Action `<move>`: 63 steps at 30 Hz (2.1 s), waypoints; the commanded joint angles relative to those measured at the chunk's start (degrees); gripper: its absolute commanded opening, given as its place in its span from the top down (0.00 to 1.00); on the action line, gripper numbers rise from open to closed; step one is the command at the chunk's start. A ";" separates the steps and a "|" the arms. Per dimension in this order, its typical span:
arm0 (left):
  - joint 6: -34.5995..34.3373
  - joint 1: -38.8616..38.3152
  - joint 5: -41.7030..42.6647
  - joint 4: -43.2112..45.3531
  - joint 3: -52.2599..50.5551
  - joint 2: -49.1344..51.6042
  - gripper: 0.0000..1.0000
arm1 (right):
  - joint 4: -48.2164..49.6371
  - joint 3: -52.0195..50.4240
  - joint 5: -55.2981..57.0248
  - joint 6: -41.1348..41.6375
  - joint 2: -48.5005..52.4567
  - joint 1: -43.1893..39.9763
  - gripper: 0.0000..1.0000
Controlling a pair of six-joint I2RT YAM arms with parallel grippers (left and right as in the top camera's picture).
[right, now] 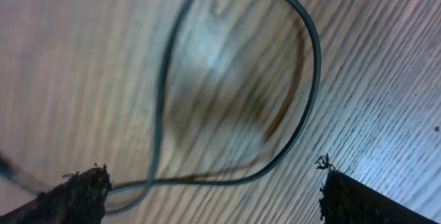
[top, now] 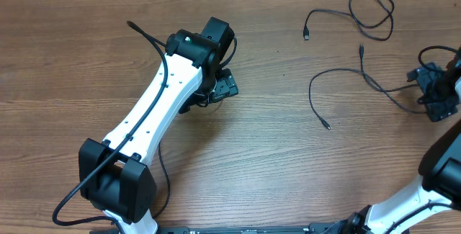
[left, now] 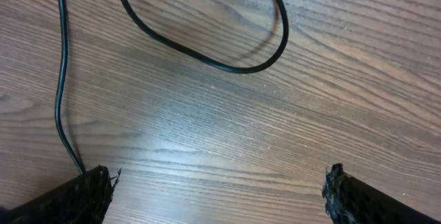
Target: Untangle cables
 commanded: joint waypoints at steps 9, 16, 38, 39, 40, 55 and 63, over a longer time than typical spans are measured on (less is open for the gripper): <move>1.09 0.24 0.44 -0.42 0.70 -1.99 0.00 | -0.61 -1.81 8.26 3.37 4.00 -0.22 0.05; 1.11 0.24 0.42 -0.42 0.70 -1.99 0.00 | 1.29 -2.16 8.22 3.15 4.15 -0.22 0.20; 1.09 0.24 0.37 -0.37 0.70 -1.99 0.00 | 5.01 -2.14 0.87 3.17 7.80 -0.20 0.60; 1.09 0.24 0.37 -0.37 0.70 -1.99 0.00 | 5.57 -2.14 -0.42 3.17 7.78 -0.20 0.64; 1.09 0.24 0.37 -0.37 0.70 -1.99 0.00 | 6.14 -2.01 -1.95 3.17 7.78 -0.20 0.68; 1.11 0.24 0.22 -0.42 0.70 -1.99 0.00 | 16.37 -0.52 -14.82 5.09 7.78 3.45 0.96; 1.11 0.24 0.20 -0.39 0.70 -1.99 0.00 | 16.83 3.61 -14.75 5.11 7.78 3.28 0.79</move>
